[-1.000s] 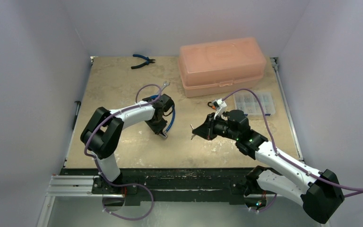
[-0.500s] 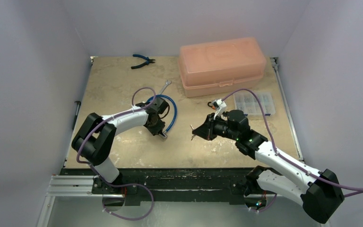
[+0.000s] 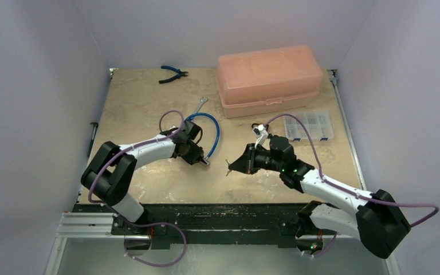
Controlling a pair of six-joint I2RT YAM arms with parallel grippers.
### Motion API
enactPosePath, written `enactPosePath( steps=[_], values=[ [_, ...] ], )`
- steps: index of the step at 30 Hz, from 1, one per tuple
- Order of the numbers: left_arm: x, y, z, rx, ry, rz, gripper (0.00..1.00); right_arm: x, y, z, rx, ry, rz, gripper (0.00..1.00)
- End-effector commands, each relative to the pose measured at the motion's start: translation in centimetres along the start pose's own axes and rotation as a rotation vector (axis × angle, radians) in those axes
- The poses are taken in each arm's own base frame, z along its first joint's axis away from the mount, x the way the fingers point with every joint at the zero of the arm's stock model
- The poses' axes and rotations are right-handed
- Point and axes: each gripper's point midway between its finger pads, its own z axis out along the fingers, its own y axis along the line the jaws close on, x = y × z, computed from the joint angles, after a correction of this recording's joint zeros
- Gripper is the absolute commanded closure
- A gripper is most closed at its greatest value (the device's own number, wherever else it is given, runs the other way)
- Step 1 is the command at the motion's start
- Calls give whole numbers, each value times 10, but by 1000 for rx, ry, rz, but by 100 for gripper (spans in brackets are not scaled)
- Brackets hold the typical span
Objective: Unlock with the key
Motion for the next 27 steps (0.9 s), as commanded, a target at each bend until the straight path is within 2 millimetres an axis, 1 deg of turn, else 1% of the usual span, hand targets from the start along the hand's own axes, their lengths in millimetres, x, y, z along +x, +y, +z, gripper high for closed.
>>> enactPosePath(
  steps=[1,8,14,21,22,27],
  values=[
    [6,-10,2,60,51,-36,100,-8,20,6,-121,-40,28,100],
    [7,-9,2,86,71,-46,100,4,12,21,-163,-9,92,100],
    [6,-9,2,115,78,-60,100,14,8,32,-221,26,154,100],
    [1,-9,2,124,70,-62,100,21,5,43,-273,52,197,100],
    [4,-10,1,127,88,-62,100,22,5,45,-277,55,203,100],
    [4,-9,0,135,95,-66,100,25,1,50,-287,62,231,100]
  ],
)
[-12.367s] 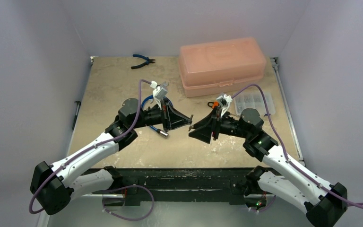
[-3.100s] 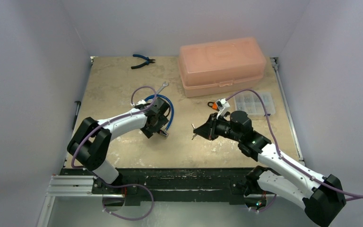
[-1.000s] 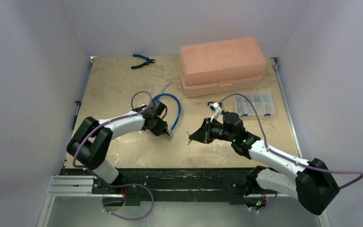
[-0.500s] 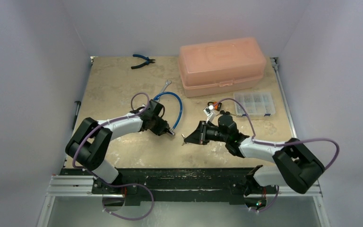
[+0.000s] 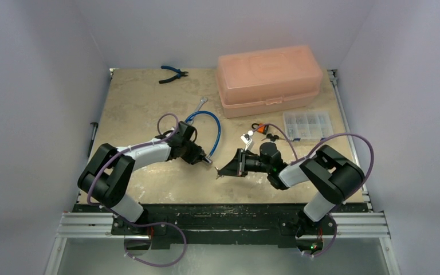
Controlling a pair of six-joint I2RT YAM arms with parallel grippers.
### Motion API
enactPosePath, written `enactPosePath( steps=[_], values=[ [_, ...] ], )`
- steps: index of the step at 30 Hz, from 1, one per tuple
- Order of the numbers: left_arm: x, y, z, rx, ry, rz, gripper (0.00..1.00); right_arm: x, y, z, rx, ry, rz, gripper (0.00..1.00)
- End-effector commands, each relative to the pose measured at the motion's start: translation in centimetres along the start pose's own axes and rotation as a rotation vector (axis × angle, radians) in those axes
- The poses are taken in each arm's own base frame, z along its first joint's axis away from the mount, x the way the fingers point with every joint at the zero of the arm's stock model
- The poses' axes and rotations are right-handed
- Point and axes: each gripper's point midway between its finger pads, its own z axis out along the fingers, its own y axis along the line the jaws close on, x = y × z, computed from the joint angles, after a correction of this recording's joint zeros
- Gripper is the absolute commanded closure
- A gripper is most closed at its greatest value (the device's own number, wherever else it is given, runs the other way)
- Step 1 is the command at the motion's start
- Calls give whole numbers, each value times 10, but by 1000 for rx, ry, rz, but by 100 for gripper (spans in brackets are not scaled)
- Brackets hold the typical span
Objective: Unlock with the key
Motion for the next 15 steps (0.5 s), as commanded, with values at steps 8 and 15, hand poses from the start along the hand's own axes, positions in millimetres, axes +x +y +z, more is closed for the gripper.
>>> enactPosePath(
  steps=[8,15],
  values=[
    [2,-2,-3,33,28,-5,100,-2,16,8,-147,-4,31,100],
    [2,-4,-8,49,34,-11,100,-4,3,13,-119,-21,51,100]
  ],
)
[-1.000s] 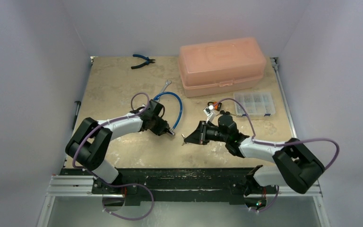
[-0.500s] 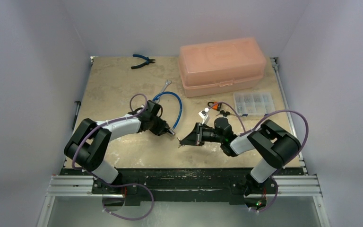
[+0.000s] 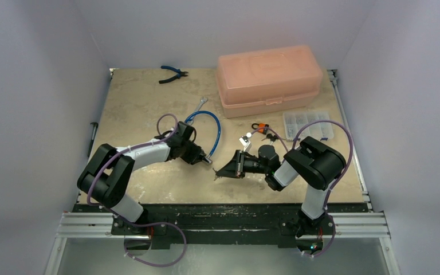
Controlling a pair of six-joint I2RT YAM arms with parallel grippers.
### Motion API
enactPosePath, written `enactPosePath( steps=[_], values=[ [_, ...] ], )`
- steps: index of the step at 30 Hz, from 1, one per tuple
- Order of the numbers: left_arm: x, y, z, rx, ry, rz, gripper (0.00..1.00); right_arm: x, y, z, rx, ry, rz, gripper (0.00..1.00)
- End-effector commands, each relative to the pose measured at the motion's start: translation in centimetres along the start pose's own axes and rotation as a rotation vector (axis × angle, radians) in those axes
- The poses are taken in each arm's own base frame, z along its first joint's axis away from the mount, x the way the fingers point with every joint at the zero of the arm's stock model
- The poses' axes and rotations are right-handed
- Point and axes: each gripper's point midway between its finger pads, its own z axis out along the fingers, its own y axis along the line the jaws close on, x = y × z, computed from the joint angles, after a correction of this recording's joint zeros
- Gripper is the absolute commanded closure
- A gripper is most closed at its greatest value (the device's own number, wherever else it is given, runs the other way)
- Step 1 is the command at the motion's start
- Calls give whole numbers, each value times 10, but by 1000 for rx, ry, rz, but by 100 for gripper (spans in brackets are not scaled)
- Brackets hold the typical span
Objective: Unlock with the key
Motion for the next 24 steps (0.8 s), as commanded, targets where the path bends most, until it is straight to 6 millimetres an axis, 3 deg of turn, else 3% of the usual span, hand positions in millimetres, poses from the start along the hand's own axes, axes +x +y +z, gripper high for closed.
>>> enactPosePath(
  steps=[1,24],
  values=[
    [2,-5,-8,39,19,0,100,-9,10,5,-50,-29,-49,100],
    [3,-9,-20,61,24,-6,100,-28,-11,24,16,-65,-48,100]
  ],
)
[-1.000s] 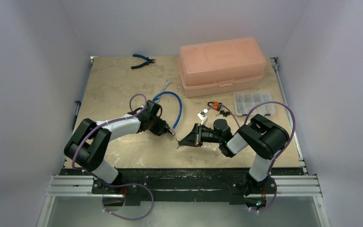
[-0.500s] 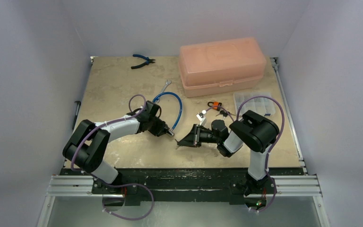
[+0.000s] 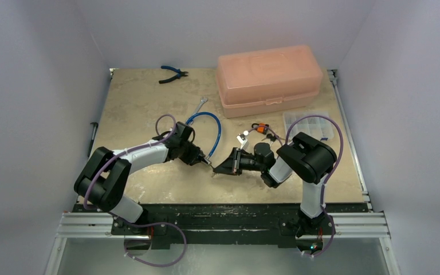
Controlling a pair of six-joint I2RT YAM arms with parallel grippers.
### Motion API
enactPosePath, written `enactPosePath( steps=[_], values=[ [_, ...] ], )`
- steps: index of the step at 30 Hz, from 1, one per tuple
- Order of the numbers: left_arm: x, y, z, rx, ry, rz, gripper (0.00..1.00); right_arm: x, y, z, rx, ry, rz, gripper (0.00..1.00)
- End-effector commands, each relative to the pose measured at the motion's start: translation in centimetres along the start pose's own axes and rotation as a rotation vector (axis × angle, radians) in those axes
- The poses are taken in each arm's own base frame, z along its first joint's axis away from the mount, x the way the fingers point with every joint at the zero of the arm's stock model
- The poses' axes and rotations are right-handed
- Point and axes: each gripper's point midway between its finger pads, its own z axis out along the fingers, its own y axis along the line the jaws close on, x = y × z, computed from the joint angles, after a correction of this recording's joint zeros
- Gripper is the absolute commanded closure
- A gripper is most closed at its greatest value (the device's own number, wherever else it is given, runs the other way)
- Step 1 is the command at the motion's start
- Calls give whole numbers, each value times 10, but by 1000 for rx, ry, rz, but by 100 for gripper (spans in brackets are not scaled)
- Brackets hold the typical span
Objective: Unlock with the key
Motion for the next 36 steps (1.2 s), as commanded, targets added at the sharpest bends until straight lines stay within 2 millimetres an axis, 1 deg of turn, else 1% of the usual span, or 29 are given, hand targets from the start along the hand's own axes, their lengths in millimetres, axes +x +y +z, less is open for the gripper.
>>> enactPosePath(
  steps=[1,6,20,30,36],
  values=[
    [2,-13,-12,60,18,-4,100,-12,6,7,-13,-32,-43,100],
    [2,-12,-12,60,17,-5,100,-11,5,8,-11,-27,-41,100],
    [-1,-13,-11,63,4,-18,100,-6,1,1,0,-34,-6,100],
    [0,-19,-16,87,8,-19,100,-3,0,3,-22,-23,21,100],
    [0,-19,-16,86,7,-18,100,-3,2,5,-35,-18,22,100]
  ],
)
